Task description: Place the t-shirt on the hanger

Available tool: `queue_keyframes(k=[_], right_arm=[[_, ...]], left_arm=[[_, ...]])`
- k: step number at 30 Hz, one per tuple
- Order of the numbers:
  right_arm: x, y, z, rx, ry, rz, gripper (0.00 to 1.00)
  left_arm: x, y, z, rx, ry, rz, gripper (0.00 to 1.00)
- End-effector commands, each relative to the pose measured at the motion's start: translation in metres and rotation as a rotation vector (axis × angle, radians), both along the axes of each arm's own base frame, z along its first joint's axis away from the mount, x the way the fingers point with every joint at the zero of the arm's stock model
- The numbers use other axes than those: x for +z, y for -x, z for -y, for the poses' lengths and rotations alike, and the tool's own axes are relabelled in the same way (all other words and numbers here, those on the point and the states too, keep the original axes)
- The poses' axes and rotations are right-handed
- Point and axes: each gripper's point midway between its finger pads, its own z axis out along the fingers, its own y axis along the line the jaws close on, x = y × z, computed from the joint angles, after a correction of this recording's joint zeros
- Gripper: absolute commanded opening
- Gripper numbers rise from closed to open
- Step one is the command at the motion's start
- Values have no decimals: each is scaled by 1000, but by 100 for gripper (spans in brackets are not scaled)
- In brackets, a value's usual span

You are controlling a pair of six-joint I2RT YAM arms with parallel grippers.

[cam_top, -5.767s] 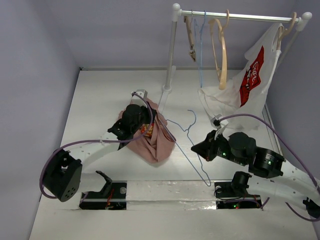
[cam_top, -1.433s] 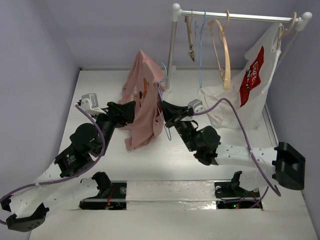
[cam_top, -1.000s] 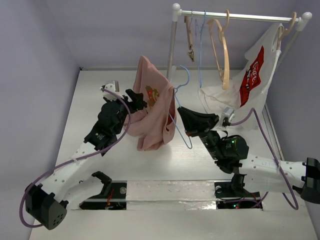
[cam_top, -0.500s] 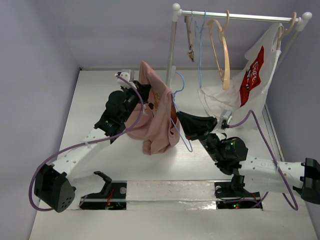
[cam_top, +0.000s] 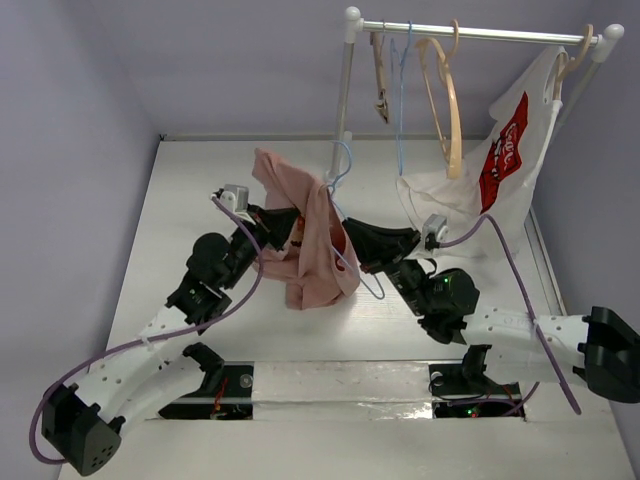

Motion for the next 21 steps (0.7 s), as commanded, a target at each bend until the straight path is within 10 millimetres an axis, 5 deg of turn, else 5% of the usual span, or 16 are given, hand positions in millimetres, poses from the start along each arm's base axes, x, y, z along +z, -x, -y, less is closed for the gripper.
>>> queue_keyframes(k=[1,7,11,14,15,17,19,21], right_arm=[[57,-1,23,-3,-204,72,0],[48,-25,-3,-27,-199,58,0],[43,-42,-17,-72,-205,48,0],[38,-45,-24,-67,-186,46,0],[36,-44,-24,-63,-184,47,0],[30,-39,-22,-44,-176,42,0],[28,-36,-18,-37,-180,38,0],[19,-34,-17,-27,-166,27,0]], left_arm=[[0,34,26,-151,34,11,0],[-32,87,52,-305,-8,-63,0],[-49,97,32,-264,8,-116,0],[-45,91,13,-170,6,-126,0],[-27,86,5,-120,31,-121,0],[-22,69,-17,41,37,-165,30],[11,64,-28,98,94,-135,55],[39,61,-27,107,139,-116,59]])
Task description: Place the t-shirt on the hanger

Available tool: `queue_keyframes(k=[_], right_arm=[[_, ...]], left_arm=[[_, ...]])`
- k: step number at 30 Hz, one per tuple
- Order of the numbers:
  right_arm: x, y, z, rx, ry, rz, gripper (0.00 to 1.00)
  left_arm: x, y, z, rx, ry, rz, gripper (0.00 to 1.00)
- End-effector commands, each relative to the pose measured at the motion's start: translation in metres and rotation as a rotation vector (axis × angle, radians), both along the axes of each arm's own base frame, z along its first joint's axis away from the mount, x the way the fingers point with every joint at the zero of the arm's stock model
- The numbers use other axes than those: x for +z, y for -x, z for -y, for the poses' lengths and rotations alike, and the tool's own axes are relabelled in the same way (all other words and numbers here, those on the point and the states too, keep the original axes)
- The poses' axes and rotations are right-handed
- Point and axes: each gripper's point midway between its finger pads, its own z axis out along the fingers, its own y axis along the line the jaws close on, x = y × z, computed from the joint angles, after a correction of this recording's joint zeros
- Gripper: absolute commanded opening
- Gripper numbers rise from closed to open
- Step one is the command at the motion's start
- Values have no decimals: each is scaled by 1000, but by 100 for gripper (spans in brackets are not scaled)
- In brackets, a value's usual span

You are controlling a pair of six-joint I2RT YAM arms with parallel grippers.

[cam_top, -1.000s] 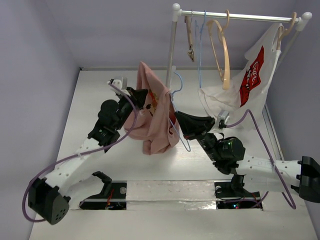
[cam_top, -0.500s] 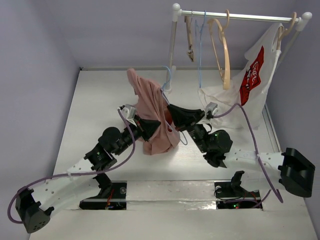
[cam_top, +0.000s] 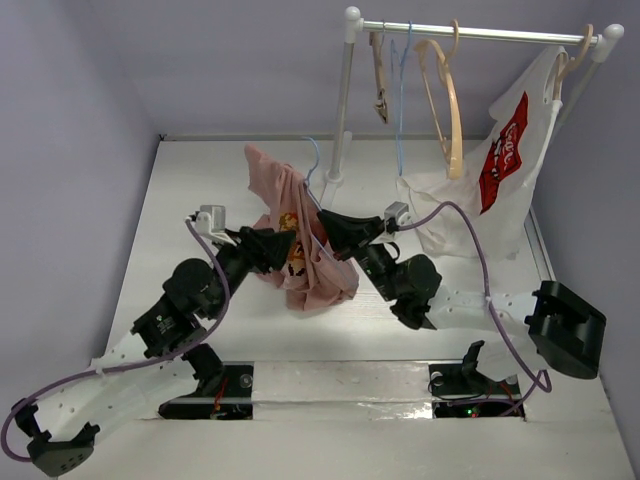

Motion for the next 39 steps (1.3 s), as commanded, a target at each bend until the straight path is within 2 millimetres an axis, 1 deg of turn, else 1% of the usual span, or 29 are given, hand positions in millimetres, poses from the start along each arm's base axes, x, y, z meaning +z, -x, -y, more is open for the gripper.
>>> queue_keyframes(k=[1,3,4,5,6,8,9,10,11,12,13,15,16,17,19,20,23,24,26,27,29,30,32,33,34,36,37,38,39], right_arm=[[55,18,34,12,-223,106,0],[50,21,35,28,-220,106,0],[49,22,35,34,-218,103,0],[50,24,37,38,-220,106,0],[46,25,37,39,-210,101,0],[45,26,38,41,-204,103,0],[46,27,39,44,-201,103,0],[45,28,39,45,-194,104,0],[45,28,39,46,-192,107,0],[44,29,39,48,-185,106,0],[45,30,40,48,-181,110,0],[43,30,39,51,-166,111,0],[43,31,38,54,-161,112,0],[42,31,37,57,-157,112,0],[39,31,35,63,-144,109,0],[38,30,33,63,-139,106,0],[32,28,29,65,-121,94,0],[28,26,26,65,-107,86,0],[24,24,22,66,-92,75,0],[20,21,17,65,-80,66,0],[17,19,12,70,-68,58,0],[11,17,7,75,-52,49,0],[11,15,1,81,-52,44,0],[9,14,-1,83,-47,40,0],[6,13,-4,86,-43,35,0],[4,12,-7,92,-35,29,0],[2,12,-8,95,-33,25,0],[1,12,-9,97,-33,21,0],[0,12,-10,98,-31,19,0]], left_arm=[[62,-13,-18,135,119,43,60],[77,-22,-17,181,171,18,60],[80,-28,-20,221,191,7,61],[82,-36,-19,243,202,2,62],[90,-40,-19,252,242,-4,62],[92,-51,-10,237,271,-15,65],[94,-62,-17,263,286,-13,65],[95,-64,-7,204,313,-27,66],[94,-73,-3,189,327,-31,66],[92,-83,-9,203,341,-36,66],[92,-82,0,140,364,-51,66],[93,-86,8,106,389,-50,67],[91,-89,8,106,398,-53,67],[98,-89,10,95,433,-30,68],[96,-89,14,71,453,-27,70],[100,-89,15,61,470,-11,71],[93,-92,22,42,468,-20,72],[87,-92,24,33,466,-29,72],[84,-90,29,3,472,-29,70],[77,-90,31,-1,475,-47,68],[71,-91,35,-17,480,-61,65],[64,-92,36,-14,476,-75,63],[65,-91,37,-30,500,-71,57],[61,-91,38,-31,501,-75,54],[60,-91,37,-25,505,-76,48],[63,-90,34,-23,520,-61,42],[60,-90,32,-12,521,-60,31],[63,-89,30,-9,531,-47,27],[59,-89,28,-2,529,-49,23]])
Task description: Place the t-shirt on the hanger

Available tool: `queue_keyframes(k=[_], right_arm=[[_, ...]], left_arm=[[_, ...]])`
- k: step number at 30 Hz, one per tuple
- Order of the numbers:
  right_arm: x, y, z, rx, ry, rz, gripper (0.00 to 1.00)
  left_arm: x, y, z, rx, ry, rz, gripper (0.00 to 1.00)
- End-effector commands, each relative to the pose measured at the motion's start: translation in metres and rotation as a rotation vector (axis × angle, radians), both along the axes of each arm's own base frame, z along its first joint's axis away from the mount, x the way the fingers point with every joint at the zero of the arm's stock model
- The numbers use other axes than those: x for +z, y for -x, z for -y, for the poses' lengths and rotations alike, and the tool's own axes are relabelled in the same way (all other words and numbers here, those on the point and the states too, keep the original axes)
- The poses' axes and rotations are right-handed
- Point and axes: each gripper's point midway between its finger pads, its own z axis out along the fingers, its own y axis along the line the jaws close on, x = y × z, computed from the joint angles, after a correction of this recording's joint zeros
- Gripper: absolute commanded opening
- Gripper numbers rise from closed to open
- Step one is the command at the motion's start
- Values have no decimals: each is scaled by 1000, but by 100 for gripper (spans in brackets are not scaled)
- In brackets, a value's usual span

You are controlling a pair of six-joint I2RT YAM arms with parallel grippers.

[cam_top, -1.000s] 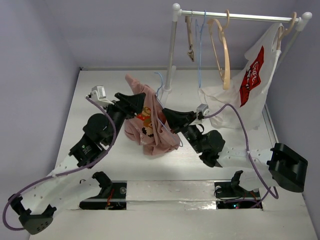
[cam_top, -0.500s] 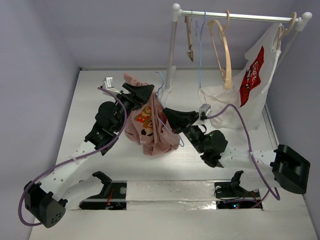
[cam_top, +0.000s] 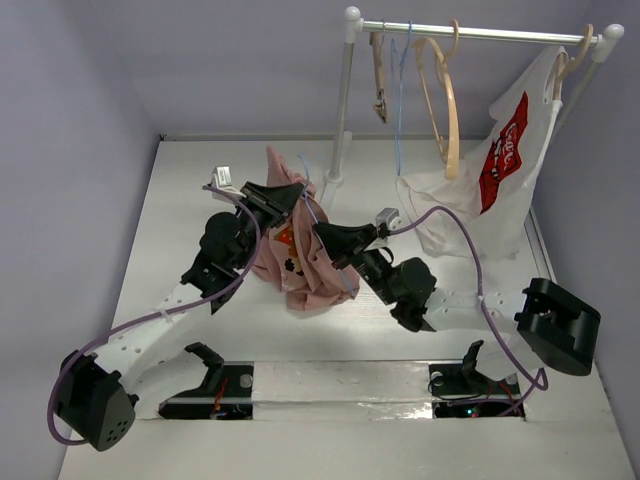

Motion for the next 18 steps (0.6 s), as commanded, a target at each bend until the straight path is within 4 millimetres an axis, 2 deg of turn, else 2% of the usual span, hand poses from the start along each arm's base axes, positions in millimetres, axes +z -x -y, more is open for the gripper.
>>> queue_keyframes(k=[1,3,11,13,14,15,17,18], right_arm=[[36,5,-3,40,-97,46,0],[32,6,-5,45,-91,38,0],[22,4,-1,38,-66,-24,0],[17,3,3,22,-20,-66,11],[16,4,5,21,-8,-71,26],[5,4,5,18,37,-98,33],[5,8,13,19,54,-113,45],[-5,11,13,29,90,-134,48]], left_arm=[[28,15,0,-34,67,99,8],[26,16,-3,-25,66,100,0],[16,21,-18,27,68,90,0],[18,22,-22,42,64,90,0],[20,24,-25,50,63,91,0],[21,24,-28,59,65,92,0],[26,26,-30,59,66,98,0],[28,27,-30,58,68,101,0]])
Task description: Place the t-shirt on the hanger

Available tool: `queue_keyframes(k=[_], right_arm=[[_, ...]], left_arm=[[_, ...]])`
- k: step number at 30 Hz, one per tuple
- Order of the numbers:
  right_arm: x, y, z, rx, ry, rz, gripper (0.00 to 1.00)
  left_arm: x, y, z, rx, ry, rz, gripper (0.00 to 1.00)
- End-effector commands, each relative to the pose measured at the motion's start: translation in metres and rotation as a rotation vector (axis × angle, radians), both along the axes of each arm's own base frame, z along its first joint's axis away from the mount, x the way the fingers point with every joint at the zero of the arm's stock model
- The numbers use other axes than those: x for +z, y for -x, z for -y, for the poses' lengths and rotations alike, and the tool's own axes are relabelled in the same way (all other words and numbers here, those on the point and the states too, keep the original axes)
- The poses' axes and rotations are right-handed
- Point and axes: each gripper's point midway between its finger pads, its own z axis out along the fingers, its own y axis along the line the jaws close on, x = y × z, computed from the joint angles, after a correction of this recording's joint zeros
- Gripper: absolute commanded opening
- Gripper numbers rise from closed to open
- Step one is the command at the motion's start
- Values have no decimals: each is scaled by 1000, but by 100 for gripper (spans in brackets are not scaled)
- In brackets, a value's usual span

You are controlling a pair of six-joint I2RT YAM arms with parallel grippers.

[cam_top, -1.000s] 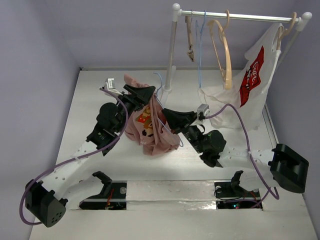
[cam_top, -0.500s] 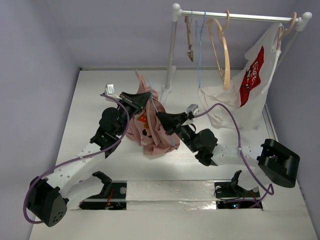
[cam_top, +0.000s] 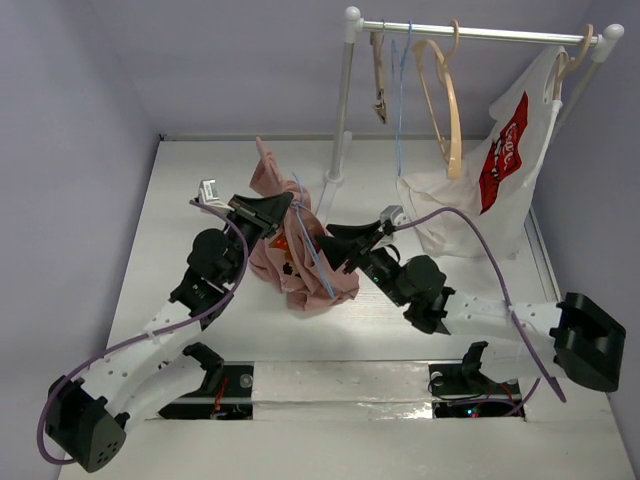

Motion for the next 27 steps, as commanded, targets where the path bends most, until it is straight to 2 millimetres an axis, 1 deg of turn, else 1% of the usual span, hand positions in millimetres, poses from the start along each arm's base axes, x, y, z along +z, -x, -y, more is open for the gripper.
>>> queue_keyframes(k=[1,3,5,6,7,8,9,11,12,13,15,16,17,18,19,20,22,23,25,26,27], right_arm=[[4,4,12,-8,31,-40,49],[-14,6,17,-14,80,-71,50],[-26,7,25,-31,107,-89,50],[-37,1,30,-60,134,-111,48],[-45,-4,33,-72,153,-139,30],[-55,-5,34,-69,180,-164,21],[-73,-6,34,-64,229,-201,16],[-92,-9,35,-69,270,-245,10],[-107,-10,33,-44,306,-266,10],[-113,-7,30,-23,315,-277,10],[-126,-6,23,16,336,-293,25],[-127,-5,20,31,341,-292,32],[-131,-4,17,43,348,-293,42],[-129,-2,13,68,339,-284,46],[-137,-1,9,83,354,-291,50],[-136,-1,6,95,356,-290,53],[-139,1,-1,126,360,-295,54],[-146,0,-3,126,370,-309,54],[-147,-1,-5,126,357,-308,54],[-151,-2,-6,129,360,-314,55],[-150,-1,-8,135,350,-309,55]], left_arm=[[32,8,-9,14,42,83,0],[34,9,-13,21,52,88,0],[35,12,-14,20,58,92,0],[35,11,-17,29,61,92,0],[36,13,-18,26,68,96,0],[36,14,-19,23,71,98,0],[37,15,-19,20,73,99,0],[40,18,-22,17,83,110,0],[42,20,-21,12,89,114,0],[44,21,-22,9,95,117,0],[45,23,-25,12,100,123,0],[46,23,-25,10,103,123,0],[47,24,-24,4,103,125,0],[48,25,-25,2,104,128,0],[49,25,-27,10,105,131,0],[48,24,-27,10,104,129,0],[49,25,-27,8,104,130,0],[49,26,-27,7,104,131,0],[47,25,-27,7,102,128,0],[48,26,-27,5,104,129,0],[48,26,-27,5,105,130,0]])
